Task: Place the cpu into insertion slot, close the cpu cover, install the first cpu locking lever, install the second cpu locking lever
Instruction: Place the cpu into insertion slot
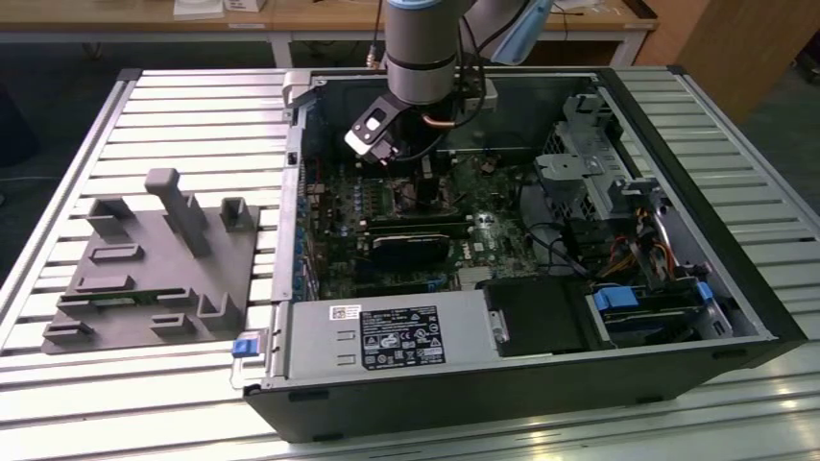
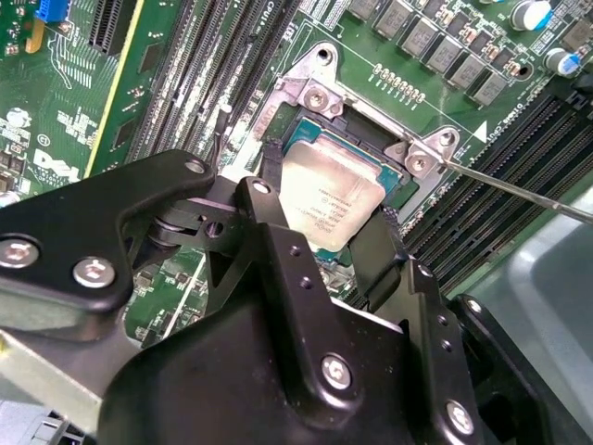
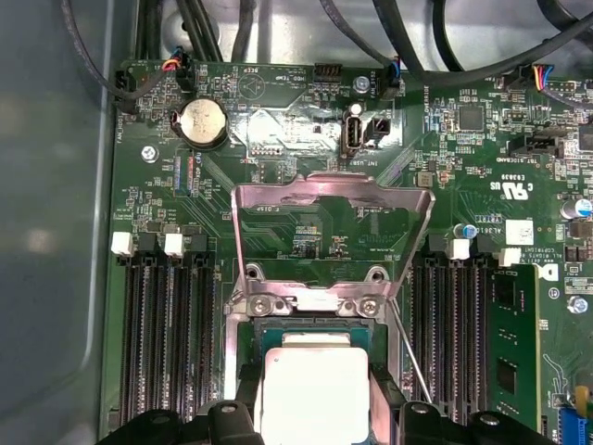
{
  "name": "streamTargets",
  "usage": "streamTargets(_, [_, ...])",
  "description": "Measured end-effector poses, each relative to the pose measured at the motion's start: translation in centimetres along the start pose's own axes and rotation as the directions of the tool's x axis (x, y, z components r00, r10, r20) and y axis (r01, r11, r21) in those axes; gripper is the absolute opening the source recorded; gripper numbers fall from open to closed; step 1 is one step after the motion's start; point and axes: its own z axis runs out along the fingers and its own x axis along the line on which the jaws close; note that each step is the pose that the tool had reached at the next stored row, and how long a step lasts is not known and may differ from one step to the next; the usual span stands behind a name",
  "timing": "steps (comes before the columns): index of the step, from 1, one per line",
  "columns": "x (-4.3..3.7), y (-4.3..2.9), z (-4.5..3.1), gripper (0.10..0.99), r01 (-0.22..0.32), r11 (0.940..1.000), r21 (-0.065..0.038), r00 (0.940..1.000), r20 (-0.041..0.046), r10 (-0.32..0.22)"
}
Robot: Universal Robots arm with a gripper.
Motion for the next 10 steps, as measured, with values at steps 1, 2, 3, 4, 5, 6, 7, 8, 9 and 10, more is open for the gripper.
streamTargets(1, [0.0,0.0,0.0,0.541,0.0,1.0,0.0,1.0,0.0,0.0])
streamTargets(2, [0.0,0.01,0.01,0.541,0.0,1.0,0.0,1.0,-0.0001,0.0])
streamTargets(3, [0.0,0.03,0.01,0.541,0.0,1.0,0.0,1.0,-0.0001,0.0])
streamTargets(4, [0.0,0.05,0.01,0.541,0.0,1.0,0.0,1.0,-0.0001,0.0])
streamTargets(5, [0.0,0.1,0.01,0.541,0.0,1.0,0.0,1.0,-0.0002,0.0])
streamTargets(6, [0.0,0.11,0.01,0.541,0.0,1.0,0.0,1.0,-0.0001,0.0])
streamTargets(7, [0.0,0.11,0.01,0.541,0.0,1.0,0.0,1.0,-0.0001,0.0])
streamTargets(8, [0.0,0.12,0.01,0.541,0.0,1.0,0.0,1.0,-0.0001,0.0])
streamTargets(9, [0.0,0.12,0.01,0.541,0.0,1.0,0.0,1.0,-0.0001,0.0])
streamTargets(10, [0.0,0.13,0.01,0.541,0.0,1.0,0.0,1.0,-0.0001,0.0])
